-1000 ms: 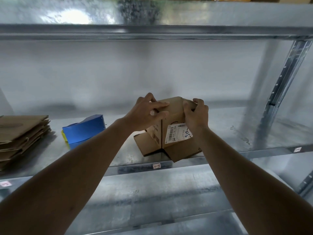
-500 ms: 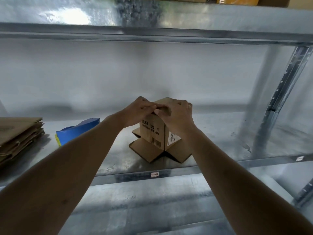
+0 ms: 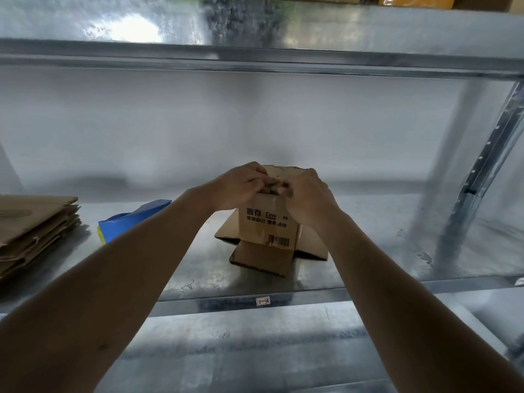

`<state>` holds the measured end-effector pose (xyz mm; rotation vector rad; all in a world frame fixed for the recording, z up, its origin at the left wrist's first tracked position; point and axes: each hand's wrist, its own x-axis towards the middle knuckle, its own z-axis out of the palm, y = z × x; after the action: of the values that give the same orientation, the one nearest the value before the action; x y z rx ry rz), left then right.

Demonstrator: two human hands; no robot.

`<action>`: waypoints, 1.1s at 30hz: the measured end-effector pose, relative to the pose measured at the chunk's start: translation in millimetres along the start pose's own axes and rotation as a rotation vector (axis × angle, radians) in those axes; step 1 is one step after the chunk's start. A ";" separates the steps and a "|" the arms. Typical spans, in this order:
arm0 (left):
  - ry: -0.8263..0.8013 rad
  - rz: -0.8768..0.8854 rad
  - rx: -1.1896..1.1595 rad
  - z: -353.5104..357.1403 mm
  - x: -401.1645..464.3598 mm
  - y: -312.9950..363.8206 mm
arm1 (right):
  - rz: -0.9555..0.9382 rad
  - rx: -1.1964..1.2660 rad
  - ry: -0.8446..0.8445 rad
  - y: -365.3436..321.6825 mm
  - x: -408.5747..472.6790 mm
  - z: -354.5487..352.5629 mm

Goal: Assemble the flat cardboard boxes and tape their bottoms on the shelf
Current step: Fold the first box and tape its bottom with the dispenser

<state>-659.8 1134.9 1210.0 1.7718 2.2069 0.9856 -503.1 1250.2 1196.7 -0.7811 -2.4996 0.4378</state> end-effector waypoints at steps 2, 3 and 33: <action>0.041 -0.028 -0.038 -4.0 3.5 -0.6 | -0.043 0.004 -0.075 0.2 -4.0 -2.5; 0.074 -0.045 -0.056 -5.2 5.1 -1.7 | -0.071 -0.035 -0.069 3.1 -5.3 -1.9; 0.049 -0.230 0.537 6.9 -6.3 8.7 | -0.221 -0.071 -0.202 26.8 -28.0 -30.4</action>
<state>-647.3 1132.7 1207.9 1.6180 2.8191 0.4131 -454.8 1259.2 1200.8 -0.4991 -2.7643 0.3677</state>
